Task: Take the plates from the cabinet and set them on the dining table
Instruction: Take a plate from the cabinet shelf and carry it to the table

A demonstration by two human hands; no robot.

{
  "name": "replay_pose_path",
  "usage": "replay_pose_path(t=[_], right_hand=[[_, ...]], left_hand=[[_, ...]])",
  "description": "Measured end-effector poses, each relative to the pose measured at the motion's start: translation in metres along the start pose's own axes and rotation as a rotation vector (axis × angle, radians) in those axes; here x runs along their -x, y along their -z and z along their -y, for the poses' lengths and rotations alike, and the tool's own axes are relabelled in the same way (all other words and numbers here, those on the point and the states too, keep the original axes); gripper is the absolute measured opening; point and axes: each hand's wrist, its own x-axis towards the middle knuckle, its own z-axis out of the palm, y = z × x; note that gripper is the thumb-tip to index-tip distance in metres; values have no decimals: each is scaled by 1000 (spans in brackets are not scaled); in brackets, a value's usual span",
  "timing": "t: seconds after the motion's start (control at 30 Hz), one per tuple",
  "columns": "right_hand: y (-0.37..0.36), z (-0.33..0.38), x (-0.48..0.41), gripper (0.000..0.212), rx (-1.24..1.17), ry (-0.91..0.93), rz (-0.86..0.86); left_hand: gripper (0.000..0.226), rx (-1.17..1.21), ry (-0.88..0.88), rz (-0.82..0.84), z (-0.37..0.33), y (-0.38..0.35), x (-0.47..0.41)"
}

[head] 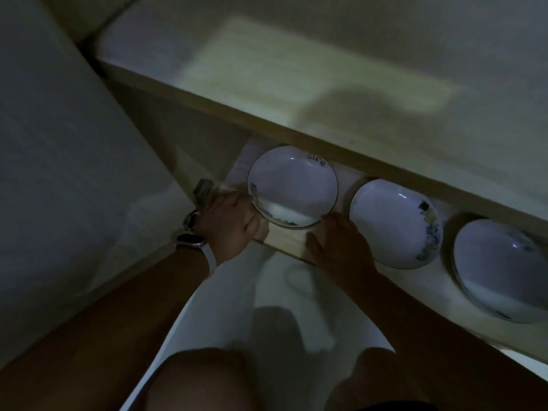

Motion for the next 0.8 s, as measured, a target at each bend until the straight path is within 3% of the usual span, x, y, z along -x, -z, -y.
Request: replay_pose_path(t=[0.2,0.27,0.4,0.53,0.8], right_hand=[[-17,-7,-21,44,-336,-192,-16],[-21,-5,-25,33,-448,-259,-92],[-27,-1,-35,22,-611,-441,-63],[-36,-1,-48,32,-749,-496,-119],[-41,0,-58,44,-891,-531,-155]], left_hand=[[47,91,207,-20,-1,-32,-35],[53,170,287,-12,-3,-37,-42],[63,275,332,-80,-10,-46,-51],[39,603,423,-159,-11,-54,-62],[14,819,465,-235,-10,-55,-70]])
